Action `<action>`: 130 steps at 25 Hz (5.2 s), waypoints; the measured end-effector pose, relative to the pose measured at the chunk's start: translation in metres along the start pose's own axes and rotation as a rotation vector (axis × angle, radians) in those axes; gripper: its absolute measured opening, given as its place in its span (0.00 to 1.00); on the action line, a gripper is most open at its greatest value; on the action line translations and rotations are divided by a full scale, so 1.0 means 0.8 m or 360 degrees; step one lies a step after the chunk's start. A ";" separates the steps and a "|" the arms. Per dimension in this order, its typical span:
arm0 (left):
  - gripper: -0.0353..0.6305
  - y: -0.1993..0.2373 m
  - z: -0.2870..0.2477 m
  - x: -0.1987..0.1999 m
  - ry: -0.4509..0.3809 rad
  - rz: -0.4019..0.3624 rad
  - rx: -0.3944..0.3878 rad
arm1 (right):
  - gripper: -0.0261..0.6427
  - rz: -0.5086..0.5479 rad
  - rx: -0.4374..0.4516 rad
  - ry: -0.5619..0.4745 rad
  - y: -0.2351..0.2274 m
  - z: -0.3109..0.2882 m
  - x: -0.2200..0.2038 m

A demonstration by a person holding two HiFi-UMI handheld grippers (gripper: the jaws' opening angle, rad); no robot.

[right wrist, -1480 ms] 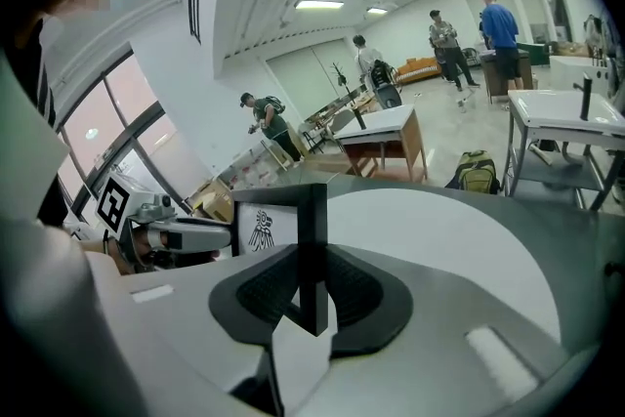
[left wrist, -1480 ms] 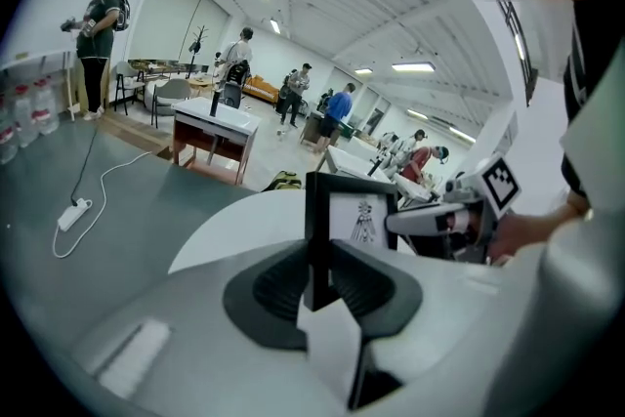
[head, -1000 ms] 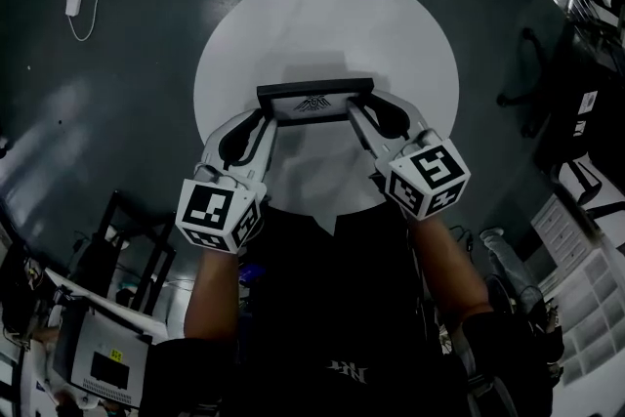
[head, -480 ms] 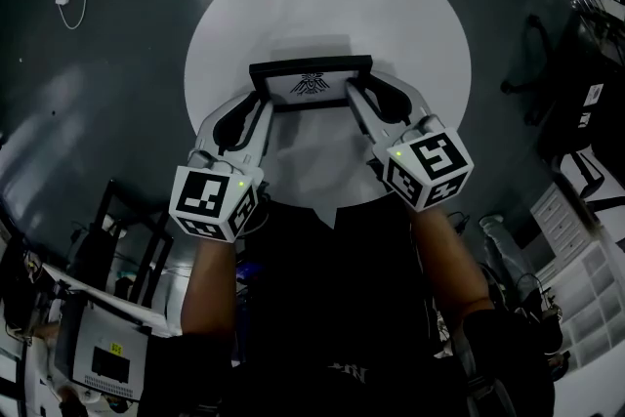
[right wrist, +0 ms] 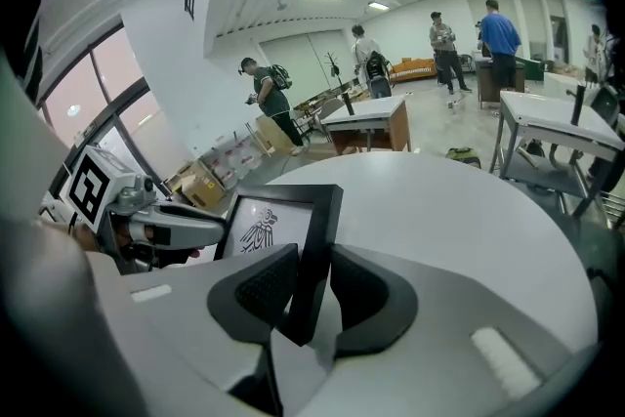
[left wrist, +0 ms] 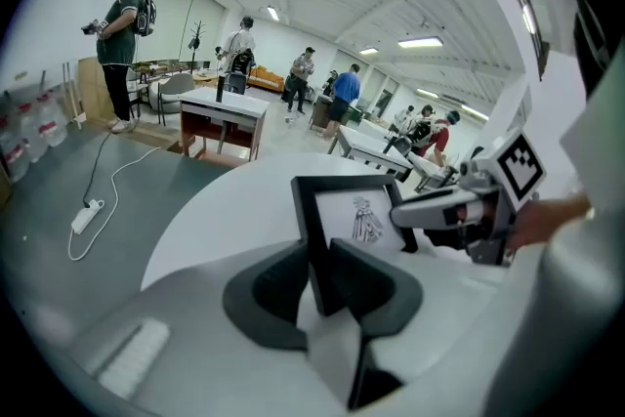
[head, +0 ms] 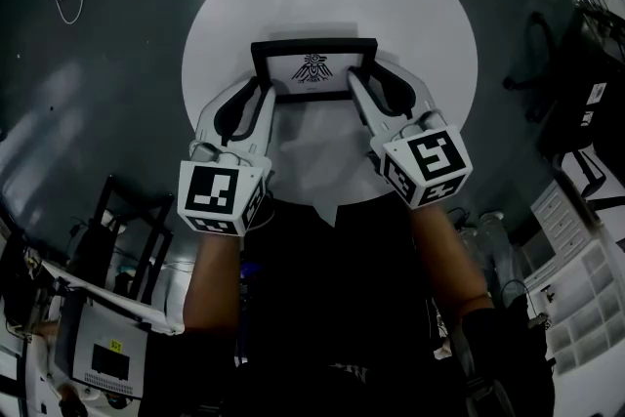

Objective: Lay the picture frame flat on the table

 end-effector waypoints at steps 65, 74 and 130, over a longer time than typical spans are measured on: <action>0.06 -0.149 0.241 0.175 -0.0590 -0.0461 0.0109 | 0.04 0.0654 0.0013 -0.0610 0.116 0.272 0.154; 0.06 -0.282 0.407 0.235 -0.0903 -0.0424 0.0050 | 0.03 0.0879 0.0353 -0.0823 0.171 0.490 0.201; 0.06 -0.696 0.695 -0.202 -0.1046 -0.0596 -0.0796 | 0.04 0.0929 0.0896 -0.1143 0.411 0.921 -0.339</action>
Point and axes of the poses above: the fingertips, and each gripper's own axes: z backward along the fingers, y to its left, x out of its top, the point moved 3 cm from there along z, backward along the fingers, and after that the axes turned 9 degrees about y, right-handed, at the moved point
